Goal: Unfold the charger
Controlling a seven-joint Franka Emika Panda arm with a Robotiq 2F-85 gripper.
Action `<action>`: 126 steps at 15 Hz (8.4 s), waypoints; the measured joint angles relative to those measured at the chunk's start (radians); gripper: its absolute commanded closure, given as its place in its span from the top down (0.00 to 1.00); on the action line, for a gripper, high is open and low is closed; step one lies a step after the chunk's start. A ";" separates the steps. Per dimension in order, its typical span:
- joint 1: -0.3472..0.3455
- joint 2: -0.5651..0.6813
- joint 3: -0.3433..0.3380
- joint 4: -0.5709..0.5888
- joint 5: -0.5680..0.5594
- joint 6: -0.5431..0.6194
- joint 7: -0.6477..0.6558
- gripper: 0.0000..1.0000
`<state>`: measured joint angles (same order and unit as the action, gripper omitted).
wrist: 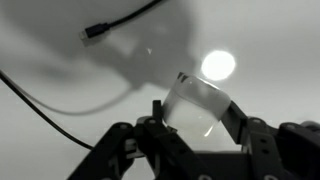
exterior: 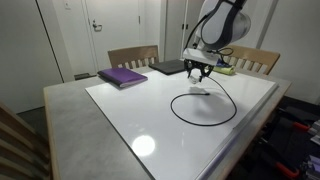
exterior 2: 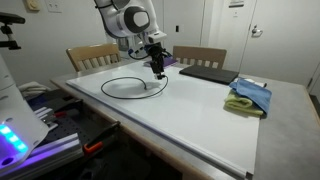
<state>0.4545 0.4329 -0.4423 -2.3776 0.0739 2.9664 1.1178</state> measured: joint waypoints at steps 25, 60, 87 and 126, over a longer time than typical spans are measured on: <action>-0.219 0.049 -0.160 -0.016 0.141 -0.076 0.939 0.87; -0.250 -0.102 0.143 0.046 -0.383 -0.359 0.976 1.00; -0.280 -0.053 0.285 -0.156 -0.043 -0.017 0.957 0.57; -0.085 0.056 0.524 0.175 -0.148 -0.105 0.206 0.06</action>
<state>0.3692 0.4890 0.0822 -2.2029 -0.0743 2.8612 1.3242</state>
